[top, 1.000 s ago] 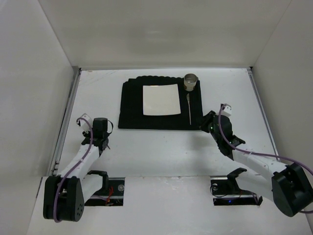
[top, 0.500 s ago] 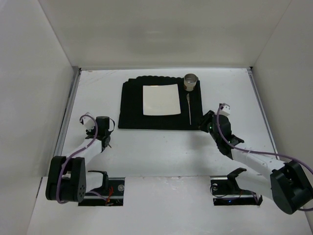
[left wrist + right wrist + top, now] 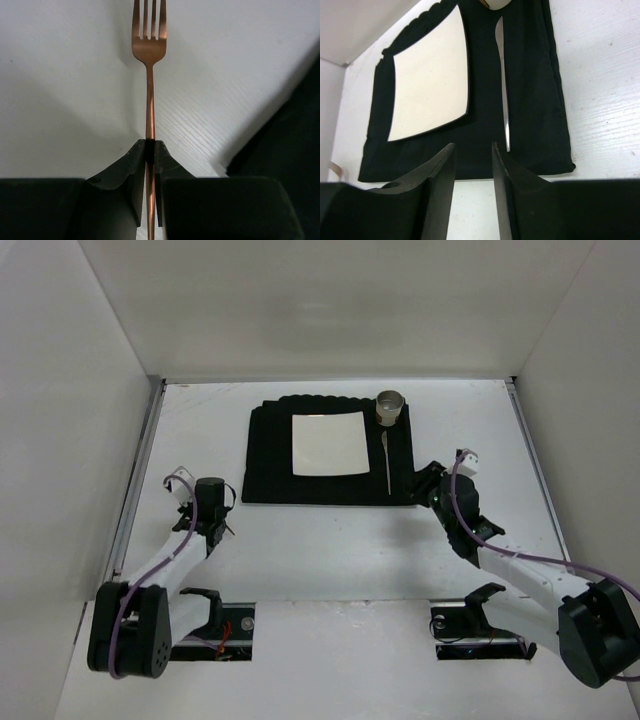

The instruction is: Set the dinner table for one person

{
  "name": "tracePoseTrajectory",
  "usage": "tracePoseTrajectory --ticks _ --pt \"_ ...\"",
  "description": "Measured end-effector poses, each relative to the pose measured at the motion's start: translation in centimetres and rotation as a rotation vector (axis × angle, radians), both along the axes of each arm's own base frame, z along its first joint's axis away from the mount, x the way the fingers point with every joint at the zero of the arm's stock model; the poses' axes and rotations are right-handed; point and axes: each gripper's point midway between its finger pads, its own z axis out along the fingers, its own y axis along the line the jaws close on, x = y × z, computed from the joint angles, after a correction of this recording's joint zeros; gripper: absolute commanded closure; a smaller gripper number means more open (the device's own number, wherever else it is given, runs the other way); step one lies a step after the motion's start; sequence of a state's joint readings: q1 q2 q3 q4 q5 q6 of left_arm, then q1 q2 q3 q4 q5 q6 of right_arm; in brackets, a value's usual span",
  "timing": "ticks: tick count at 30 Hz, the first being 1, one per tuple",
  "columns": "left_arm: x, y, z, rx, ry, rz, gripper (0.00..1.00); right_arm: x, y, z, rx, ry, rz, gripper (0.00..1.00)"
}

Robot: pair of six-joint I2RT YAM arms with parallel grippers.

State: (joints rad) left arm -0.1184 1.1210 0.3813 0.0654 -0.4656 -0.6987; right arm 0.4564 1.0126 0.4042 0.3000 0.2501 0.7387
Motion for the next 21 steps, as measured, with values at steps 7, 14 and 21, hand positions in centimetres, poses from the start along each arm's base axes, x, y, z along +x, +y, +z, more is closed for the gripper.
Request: tracePoseTrajectory --ticks 7,14,21 --pt "1.7 -4.3 6.6 0.036 -0.155 -0.144 0.98 0.0 0.0 -0.2 -0.004 0.004 0.000 0.48" --pt "5.4 -9.8 9.6 0.078 -0.155 -0.322 0.97 0.1 -0.1 -0.4 -0.008 0.010 -0.004 0.42" --pt "11.0 -14.6 7.3 0.115 -0.035 -0.500 0.97 0.1 -0.1 -0.4 -0.009 0.008 -0.009 0.41"
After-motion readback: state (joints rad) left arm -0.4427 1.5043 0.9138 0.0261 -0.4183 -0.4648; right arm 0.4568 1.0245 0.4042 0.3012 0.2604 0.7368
